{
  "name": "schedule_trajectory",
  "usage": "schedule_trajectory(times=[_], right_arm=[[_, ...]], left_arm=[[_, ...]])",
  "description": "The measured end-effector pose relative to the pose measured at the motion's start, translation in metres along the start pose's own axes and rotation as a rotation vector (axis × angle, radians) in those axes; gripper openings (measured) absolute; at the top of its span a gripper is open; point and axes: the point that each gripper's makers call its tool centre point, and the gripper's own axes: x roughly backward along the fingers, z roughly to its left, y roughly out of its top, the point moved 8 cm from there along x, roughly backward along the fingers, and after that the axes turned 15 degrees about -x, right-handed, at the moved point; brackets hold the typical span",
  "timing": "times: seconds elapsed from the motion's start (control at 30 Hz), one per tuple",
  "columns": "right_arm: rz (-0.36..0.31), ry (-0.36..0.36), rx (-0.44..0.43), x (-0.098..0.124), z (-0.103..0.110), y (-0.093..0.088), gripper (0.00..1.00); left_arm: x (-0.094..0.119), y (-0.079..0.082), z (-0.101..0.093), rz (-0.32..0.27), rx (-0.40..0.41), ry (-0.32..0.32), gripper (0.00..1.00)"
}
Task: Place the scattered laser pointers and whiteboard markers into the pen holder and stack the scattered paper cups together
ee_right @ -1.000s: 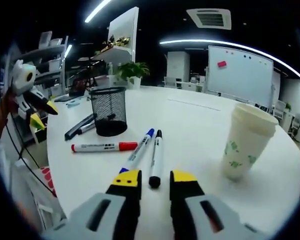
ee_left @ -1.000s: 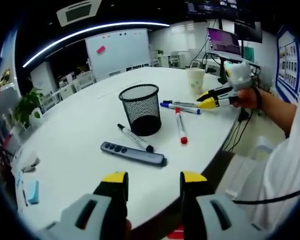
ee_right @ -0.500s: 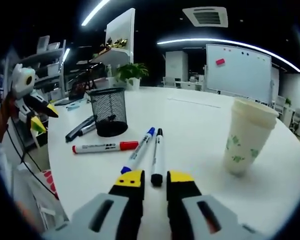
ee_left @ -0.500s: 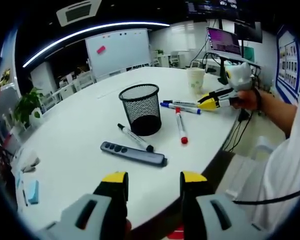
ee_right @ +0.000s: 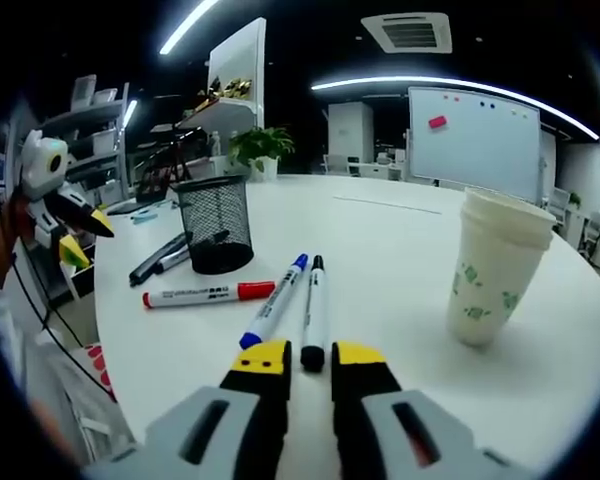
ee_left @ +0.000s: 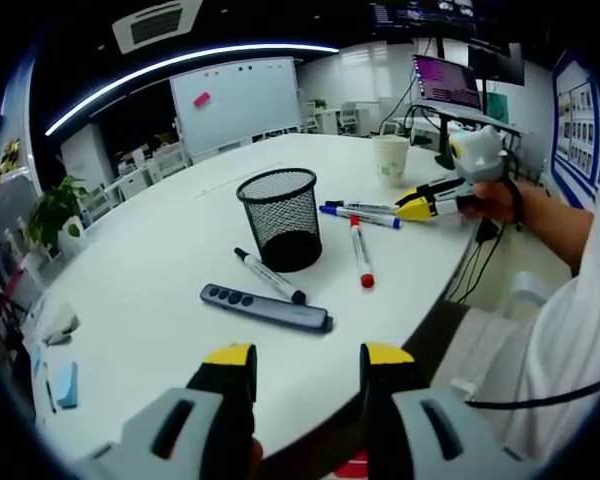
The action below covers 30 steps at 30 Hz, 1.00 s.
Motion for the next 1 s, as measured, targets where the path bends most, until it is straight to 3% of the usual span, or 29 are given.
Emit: schedule_trajectory(times=[1.0], right_arm=[[-0.015, -0.016, 0.038, -0.0067, -0.0003, 0.0012, 0.09]], left_arm=[[0.0038, -0.0022, 0.0006, 0.002, 0.008, 0.012, 0.42]])
